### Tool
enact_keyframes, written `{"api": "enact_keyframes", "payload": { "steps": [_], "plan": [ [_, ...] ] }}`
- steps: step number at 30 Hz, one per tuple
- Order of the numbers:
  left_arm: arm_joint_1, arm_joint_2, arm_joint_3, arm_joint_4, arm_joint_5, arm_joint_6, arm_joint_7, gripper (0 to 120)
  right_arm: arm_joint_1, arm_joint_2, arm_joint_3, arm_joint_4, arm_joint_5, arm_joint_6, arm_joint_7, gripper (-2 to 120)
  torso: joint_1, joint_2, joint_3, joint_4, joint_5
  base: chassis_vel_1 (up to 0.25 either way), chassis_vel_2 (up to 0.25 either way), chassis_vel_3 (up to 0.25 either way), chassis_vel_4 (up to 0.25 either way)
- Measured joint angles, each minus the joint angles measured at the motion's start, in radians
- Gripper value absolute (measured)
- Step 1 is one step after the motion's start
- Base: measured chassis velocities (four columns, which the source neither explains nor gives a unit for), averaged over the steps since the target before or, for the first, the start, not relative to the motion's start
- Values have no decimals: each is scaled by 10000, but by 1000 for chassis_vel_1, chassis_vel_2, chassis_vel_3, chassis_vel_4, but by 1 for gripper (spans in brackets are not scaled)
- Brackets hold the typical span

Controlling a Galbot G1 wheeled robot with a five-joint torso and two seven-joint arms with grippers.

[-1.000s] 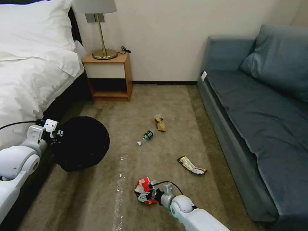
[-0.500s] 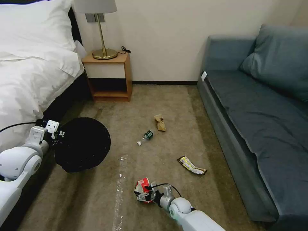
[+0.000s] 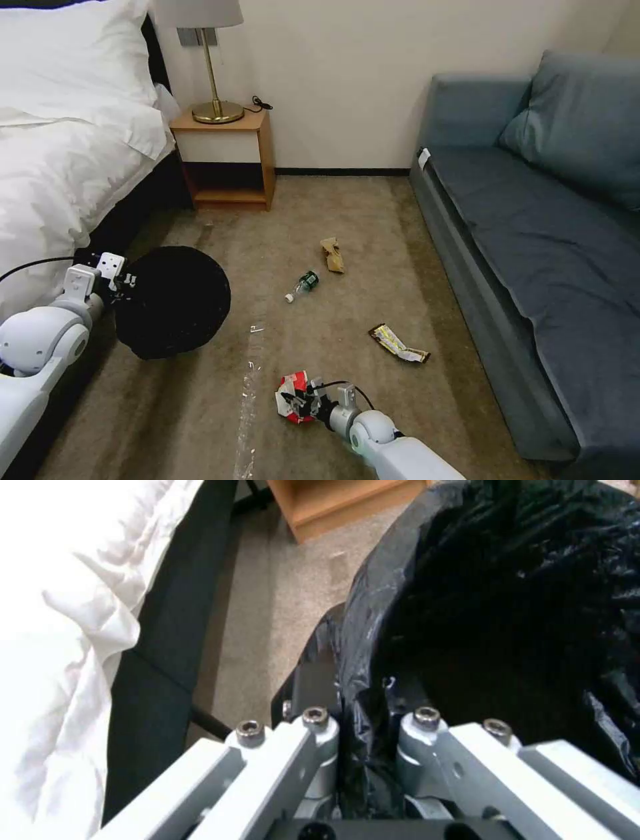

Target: Pick up the trash bin, then pick up the garbage on the floor and place it into the trash bin.

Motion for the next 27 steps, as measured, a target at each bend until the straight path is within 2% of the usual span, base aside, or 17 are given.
{"api": "enact_keyframes", "payload": {
  "steps": [3,10,19,22,27],
  "plan": [
    [14,-19,0,-10,-3,-1,-8,6,-16,-6,102,76,37,15,-14,0,0,0,0,0,0,0,0,0,0],
    [-78,-128,122,28,-4,-1,-33,6,-169,-183,477,742,84,40,31,0,0,0,0,0,0,0,0,0,0],
    [-411,-344,486,130,-68,-59,-79,6,12,-753,1033,2901,608,-295,442,0,0,0,1,-1,2,0,0,0,0],
    [-573,-464,791,160,-66,-74,-137,6,467,-969,1085,3972,1212,-584,755,0,0,0,0,0,2,0,0,0,0],
    [-745,-601,1073,223,-3,-87,-169,6,1184,-1168,842,4741,1985,-892,1031,0,0,1,0,-1,1,0,0,0,0]
  ]
}}
